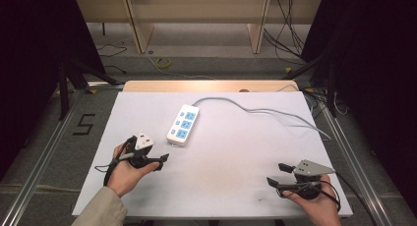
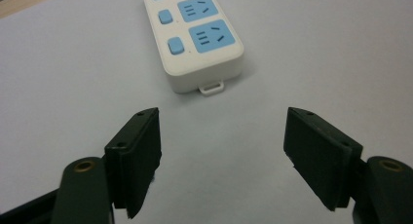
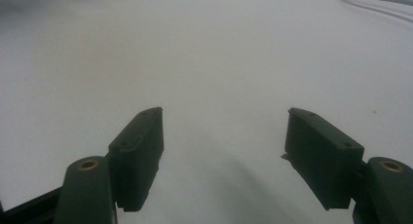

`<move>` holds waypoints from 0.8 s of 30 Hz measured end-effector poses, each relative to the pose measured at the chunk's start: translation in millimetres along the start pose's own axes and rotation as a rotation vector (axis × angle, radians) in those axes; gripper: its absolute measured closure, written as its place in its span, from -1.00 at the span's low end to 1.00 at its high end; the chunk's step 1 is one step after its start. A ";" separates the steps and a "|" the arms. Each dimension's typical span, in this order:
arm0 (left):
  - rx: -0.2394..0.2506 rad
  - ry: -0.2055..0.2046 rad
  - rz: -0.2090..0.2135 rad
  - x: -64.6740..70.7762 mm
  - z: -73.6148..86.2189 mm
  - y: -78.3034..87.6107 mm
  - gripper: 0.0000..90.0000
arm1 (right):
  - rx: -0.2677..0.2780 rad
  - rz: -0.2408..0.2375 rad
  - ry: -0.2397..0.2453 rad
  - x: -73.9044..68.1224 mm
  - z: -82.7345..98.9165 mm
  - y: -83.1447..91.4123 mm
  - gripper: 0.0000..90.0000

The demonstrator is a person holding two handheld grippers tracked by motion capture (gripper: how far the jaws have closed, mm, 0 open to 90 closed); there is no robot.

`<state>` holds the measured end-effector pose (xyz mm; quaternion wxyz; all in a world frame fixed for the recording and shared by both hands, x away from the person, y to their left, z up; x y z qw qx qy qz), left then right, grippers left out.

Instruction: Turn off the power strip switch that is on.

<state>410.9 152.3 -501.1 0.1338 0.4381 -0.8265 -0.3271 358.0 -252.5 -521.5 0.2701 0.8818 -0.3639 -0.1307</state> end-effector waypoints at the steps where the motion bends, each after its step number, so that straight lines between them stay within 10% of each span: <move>1: 0.004 -0.004 0.001 1.5 3.9 1.4 -0.35 | -0.003 -0.001 0.000 0.0 0.3 -0.1 -0.31; 24: 0.022 0.037 -0.056 -4.1 42.9 10.9 -0.37 | 0.002 -0.005 -0.004 -1.0 0.2 1.7 -0.32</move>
Point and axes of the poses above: each handheld gripper's, and its own axes: y roughly backward along the jaws, z roughly out of its underside, x roughly to its right, the point moved 8 cm from there along -y, roughly forward along the jaws, and after that the axes turned 1 degree about -x, right-handed, at the moved point
